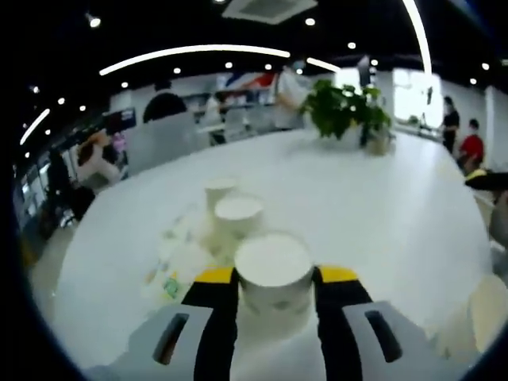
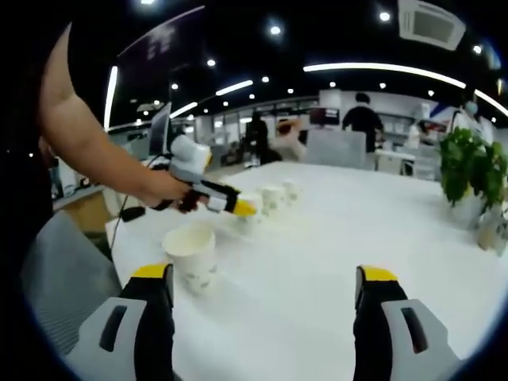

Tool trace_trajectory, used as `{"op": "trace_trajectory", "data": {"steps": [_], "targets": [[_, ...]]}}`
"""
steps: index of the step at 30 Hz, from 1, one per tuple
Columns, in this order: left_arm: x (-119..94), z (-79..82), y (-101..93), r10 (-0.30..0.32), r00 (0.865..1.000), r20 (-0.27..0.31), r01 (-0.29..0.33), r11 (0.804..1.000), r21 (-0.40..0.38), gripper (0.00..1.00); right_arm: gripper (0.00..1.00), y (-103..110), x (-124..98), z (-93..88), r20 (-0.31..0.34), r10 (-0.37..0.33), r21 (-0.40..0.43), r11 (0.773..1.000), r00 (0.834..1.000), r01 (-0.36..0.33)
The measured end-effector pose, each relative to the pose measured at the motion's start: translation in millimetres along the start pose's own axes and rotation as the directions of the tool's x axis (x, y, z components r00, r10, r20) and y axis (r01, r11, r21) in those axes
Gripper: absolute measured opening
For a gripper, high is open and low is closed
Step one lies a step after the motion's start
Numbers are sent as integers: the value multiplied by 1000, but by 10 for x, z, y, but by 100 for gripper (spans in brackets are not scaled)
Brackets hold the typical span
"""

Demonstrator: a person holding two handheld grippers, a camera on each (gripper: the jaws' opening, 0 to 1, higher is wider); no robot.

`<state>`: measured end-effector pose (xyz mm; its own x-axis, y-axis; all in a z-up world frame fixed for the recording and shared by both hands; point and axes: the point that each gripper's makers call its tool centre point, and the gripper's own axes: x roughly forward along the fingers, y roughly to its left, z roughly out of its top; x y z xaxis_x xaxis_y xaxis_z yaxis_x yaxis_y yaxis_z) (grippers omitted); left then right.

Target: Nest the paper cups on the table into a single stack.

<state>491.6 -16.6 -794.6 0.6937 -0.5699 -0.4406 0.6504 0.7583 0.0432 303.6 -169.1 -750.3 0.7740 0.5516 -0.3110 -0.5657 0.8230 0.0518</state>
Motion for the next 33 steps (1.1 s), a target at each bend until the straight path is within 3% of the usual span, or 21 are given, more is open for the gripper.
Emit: {"op": "trace_trajectory", "data": {"steps": [12, 33], "targets": [[-54, 35, -70, -36, 999, -19, 36, 999, 18, 35, 93, -15, -2, 11, 5, -6, -3, 1000, 1000, 6], [-251, 564, -48, -135, 991, -17, 136, 988, 67, 35, 92, -24, -10, 24, 2, -5, -12, 1000, 1000, 5]]}}
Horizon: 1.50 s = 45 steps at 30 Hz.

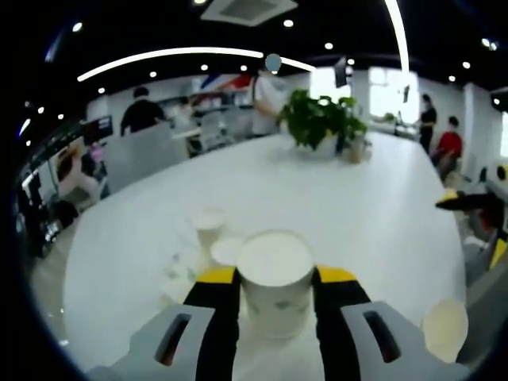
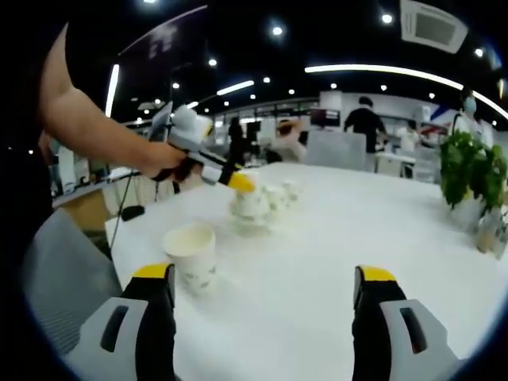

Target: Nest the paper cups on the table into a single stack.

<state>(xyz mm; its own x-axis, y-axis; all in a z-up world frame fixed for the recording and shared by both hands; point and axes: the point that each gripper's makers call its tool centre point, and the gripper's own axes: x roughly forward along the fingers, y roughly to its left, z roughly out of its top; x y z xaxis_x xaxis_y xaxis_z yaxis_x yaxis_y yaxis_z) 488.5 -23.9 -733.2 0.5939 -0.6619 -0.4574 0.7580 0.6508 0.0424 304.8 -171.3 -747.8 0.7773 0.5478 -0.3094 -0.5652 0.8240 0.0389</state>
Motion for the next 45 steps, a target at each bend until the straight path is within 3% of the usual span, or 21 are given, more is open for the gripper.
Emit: {"op": "trace_trajectory", "data": {"steps": [9, 21, 31, 45], "targets": [[-107, 186, 35, -20, 1000, 11, 20, 1000, 19, 35, 91, 3, 0, -6, -3, 2, 1, 1000, 1000, -2], [-220, 587, -2, -83, 996, 34, 81, 996, 47, 34, 91, 43, 12, -19, -11, 18, -10, 1000, 1000, -18], [-366, 777, -224, -143, 988, 57, 138, 987, 83, 34, 90, 47, 12, -18, -12, 18, -14, 1000, 1000, -18], [-619, 910, -564, -206, 976, 76, 194, 971, 142, 34, 90, 48, 11, -9, -10, 19, -16, 1000, 1000, -19]]}}
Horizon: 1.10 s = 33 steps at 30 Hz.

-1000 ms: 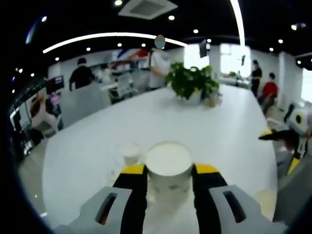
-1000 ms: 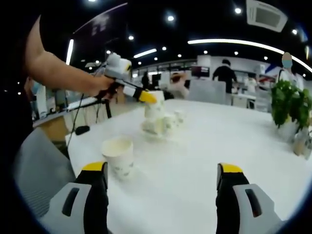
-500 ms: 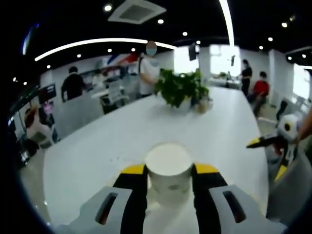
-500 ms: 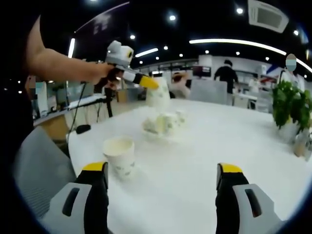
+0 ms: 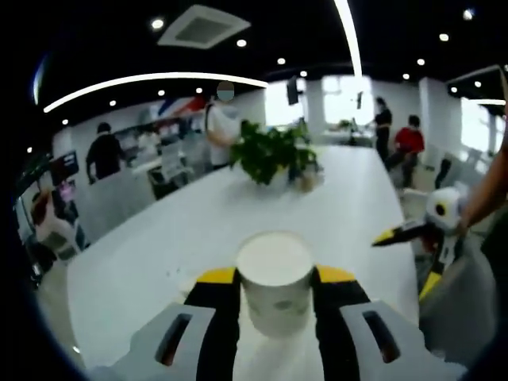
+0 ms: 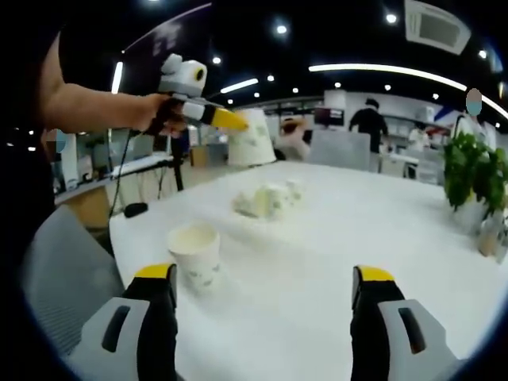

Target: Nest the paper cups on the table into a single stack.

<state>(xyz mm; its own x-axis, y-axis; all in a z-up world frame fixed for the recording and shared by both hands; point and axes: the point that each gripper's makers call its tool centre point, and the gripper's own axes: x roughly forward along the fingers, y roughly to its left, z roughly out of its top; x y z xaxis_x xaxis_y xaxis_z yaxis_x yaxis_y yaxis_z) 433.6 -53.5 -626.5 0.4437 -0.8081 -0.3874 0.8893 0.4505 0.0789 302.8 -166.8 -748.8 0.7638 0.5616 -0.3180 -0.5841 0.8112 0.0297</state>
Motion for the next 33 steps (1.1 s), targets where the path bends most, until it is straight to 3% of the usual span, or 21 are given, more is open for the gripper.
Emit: {"op": "trace_trajectory", "data": {"steps": [4, 8, 19, 24, 33], "targets": [[-80, 77, -41, 3, 1000, 15, -3, 1000, -2, 34, 89, -13, -3, 2, 1, -6, 3, 1000, 1000, 6], [-123, 68, -133, -13, 1000, -7, 13, 999, 40, 34, 89, -10, -8, 2, 0, -5, 0, 1000, 1000, 5], [-221, 174, -330, -48, 999, 7, 48, 999, 24, 34, 88, -18, -15, 19, 5, -8, -6, 1000, 1000, 8], [-301, 266, -430, -58, 998, 30, 57, 998, 12, 34, 86, -44, -38, 88, 26, -11, -11, 1000, 1000, 12], [-401, 276, -759, -110, 994, 25, 110, 994, 12, 34, 86, -26, -61, 299, 60, 7, 1, 1000, 998, -7]]}}
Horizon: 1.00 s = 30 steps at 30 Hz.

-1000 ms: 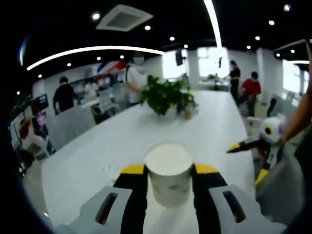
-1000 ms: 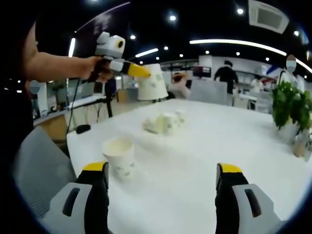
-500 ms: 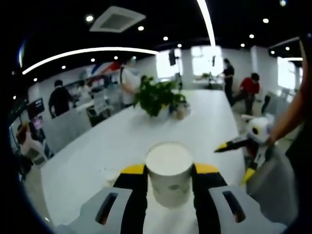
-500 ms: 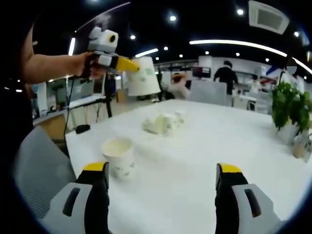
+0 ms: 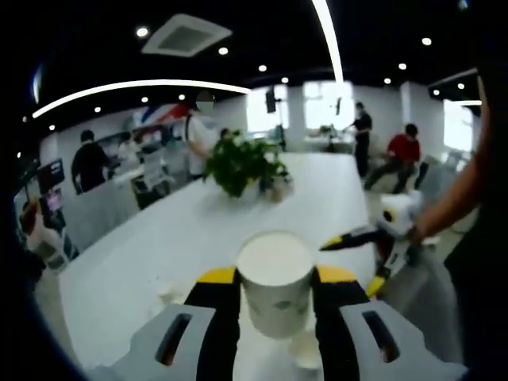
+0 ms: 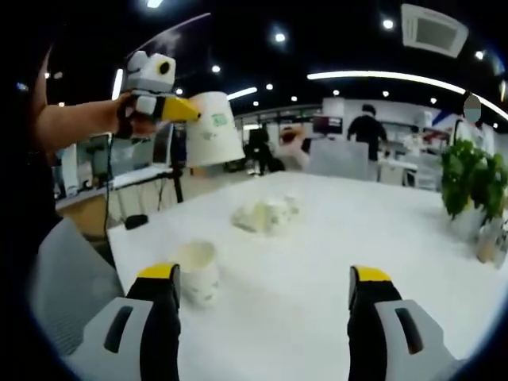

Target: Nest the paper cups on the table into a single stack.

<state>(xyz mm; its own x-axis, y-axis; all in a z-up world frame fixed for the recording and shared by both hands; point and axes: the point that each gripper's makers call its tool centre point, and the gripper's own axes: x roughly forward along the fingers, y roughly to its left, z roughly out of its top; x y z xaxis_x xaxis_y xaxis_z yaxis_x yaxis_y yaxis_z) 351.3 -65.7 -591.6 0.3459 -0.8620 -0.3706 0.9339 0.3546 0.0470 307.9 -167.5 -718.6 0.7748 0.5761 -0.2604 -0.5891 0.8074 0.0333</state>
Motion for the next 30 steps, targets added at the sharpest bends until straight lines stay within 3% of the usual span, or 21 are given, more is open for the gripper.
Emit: {"op": "trace_trajectory", "data": {"steps": [6, 14, 19, 22, 30], "targets": [[-38, -14, -143, -2, 1000, -2, 2, 1000, 9, 34, 82, 68, 5, 163, 6, 49, 11, 999, 999, -49], [-142, 89, -261, 6, 1000, 30, -6, 1000, 9, 34, 76, 284, -21, 615, 65, 161, 17, 987, 985, -162], [-216, 188, -240, 24, 996, 86, -24, 1000, -8, 34, 64, 450, -50, 975, 118, 265, 40, 962, 957, -271], [-262, 247, -223, 27, 991, 134, -22, 999, -42, 34, 62, 495, -39, 1133, 148, 291, 53, 952, 945, -301], [-369, 407, -284, 13, 970, 243, 10, 996, -93, 35, 51, 725, 25, 1295, 163, 387, 72, 913, 908, -402]]}}
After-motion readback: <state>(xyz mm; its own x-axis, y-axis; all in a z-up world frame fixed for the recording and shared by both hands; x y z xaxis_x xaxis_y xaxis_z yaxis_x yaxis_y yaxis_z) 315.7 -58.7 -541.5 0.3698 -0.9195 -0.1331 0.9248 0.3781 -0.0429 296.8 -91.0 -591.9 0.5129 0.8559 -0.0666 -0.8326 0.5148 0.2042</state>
